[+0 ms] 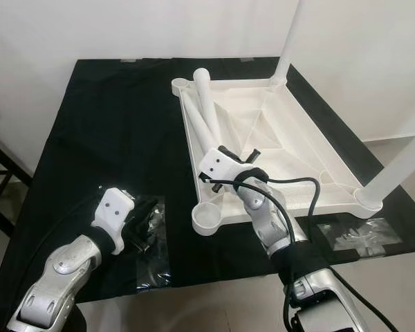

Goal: Building children table

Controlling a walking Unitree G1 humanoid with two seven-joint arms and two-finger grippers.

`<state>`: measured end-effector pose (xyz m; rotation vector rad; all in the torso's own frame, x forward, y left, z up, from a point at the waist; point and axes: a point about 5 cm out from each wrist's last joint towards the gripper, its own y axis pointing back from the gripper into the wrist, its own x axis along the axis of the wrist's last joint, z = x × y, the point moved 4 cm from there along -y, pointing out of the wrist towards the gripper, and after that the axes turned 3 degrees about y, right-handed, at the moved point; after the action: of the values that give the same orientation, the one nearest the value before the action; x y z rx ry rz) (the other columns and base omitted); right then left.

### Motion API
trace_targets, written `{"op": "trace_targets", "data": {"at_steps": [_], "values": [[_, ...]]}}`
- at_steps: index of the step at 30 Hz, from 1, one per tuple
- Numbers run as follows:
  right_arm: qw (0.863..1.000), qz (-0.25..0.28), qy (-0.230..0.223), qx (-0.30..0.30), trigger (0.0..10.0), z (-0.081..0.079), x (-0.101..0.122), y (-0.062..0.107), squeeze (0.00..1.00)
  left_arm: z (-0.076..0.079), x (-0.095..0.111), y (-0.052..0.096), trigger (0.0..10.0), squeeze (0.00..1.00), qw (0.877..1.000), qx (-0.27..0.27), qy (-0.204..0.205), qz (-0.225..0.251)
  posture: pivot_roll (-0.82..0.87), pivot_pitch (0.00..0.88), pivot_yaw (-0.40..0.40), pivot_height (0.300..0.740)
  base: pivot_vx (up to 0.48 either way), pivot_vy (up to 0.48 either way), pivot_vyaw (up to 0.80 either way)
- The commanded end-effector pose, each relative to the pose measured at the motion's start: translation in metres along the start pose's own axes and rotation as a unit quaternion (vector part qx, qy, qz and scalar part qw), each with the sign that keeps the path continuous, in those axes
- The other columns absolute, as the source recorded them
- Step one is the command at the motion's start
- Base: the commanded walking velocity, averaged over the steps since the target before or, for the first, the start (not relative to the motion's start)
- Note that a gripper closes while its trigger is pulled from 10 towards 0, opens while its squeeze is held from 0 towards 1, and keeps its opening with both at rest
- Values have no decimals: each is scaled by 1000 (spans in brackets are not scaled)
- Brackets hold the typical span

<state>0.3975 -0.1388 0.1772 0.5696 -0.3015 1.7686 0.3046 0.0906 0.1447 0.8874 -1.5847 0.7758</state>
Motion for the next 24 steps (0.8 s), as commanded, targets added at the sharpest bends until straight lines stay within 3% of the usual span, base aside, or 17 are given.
{"op": "trace_targets", "data": {"at_steps": [1, 4, 5, 9, 12, 14, 15, 16, 17, 18, 19, 20, 21, 22, 23, 24], "values": [[998, 16, 0, -59, 0, 19, 5, 1, 0, -1, -3, 4, 10000, 0, 1000, -2, -8, -11, 42, 138, -68, 740, 0, 0, 0], [998, 20, -1, -67, 0, 22, 6, 1, 0, -1, -3, 4, 10000, 0, 1000, -2, -9, -11, 42, 138, -68, 740, 0, 0, 0], [992, 47, -27, -114, 0, 42, 16, 4, 0, -12, 3, 6, 10000, 0, 1000, 14, -7, -3, 45, 140, -67, 740, 0, 0, 0], [985, 65, -51, -151, 0, 59, 23, 7, 0, -22, 8, 8, 10000, 0, 1000, 26, -6, 3, 47, 139, -65, 740, 0, 0, 0], [963, 116, -99, -224, 0, 105, 38, 18, 0, -48, 25, 13, 10000, 0, 998, 55, -3, 23, 49, 140, -58, 740, 0, 0, 0], [958, 128, -107, -233, 0, 113, 41, 20, 0, -53, 28, 14, 10000, 0, 998, 60, -2, 28, 49, 140, -58, 740, 0, 0, 0], [946, 166, -158, -230, 0, 124, 50, 24, 0, -61, 41, 14, 10000, 0, 996, 69, 17, 49, 49, 142, -55, 740, 0, 0, 0], [946, 166, -158, -230, 0, 124, 50, 24, 0, -61, 41, 14, 10000, 0, 996, 69, 17, 49, 49, 142, -55, 740, 0, 0, 0], [901, 253, -304, -177, 0, 135, 68, 30, 0, -73, 68, 14, 10000, 0, 989, 71, 78, 101, 48, 142, -51, 740, 0, 0, 0], [901, 253, -304, -177, 0, 135, 68, 30, 0, -73, 68, 14, 10000, 0, 989, 71, 78, 101, 48, 142, -51, 740, 0, 0, 0], [866, 299, -375, -140, 39, 139, 76, 34, 0, -76, 83, 14, 10000, 0, 982, 63, 117, 132, 49, 142, -50, 740, 0, 0, 0], [830, 341, -431, -98, 4902, 142, 82, 40, 0, -77, 97, 14, 10000, 0, 973, 45, 161, 162, 54, 143, -51, 740, 0, 0, 0], [805, 368, -460, -73, 4902, 144, 86, 45, 0, -77, 106, 14, 10000, 0, 965, 31, 187, 179, 54, 143, -51, 740, 0, 0, 0], [805, 368, -460, -73, 4902, 144, 86, 45, 0, -77, 106, 14, 10000, 0, 965, 31, 187, 179, 54, 143, -51, 740, 0, 0, 0], [775, 412, -479, -18, 10000, 144, 92, 56, 0, -75, 124, 15, 10000, 0, 948, -8, 234, 216, 57, 142, -51, 740, 0, 0, 0], [756, 443, -481, 34, 10000, 140, 96, 66, 0, -72, 141, 20, 10000, 0, 928, -53, 267, 254, 58, 142, -50, 740, 0, 0, 0]]}}
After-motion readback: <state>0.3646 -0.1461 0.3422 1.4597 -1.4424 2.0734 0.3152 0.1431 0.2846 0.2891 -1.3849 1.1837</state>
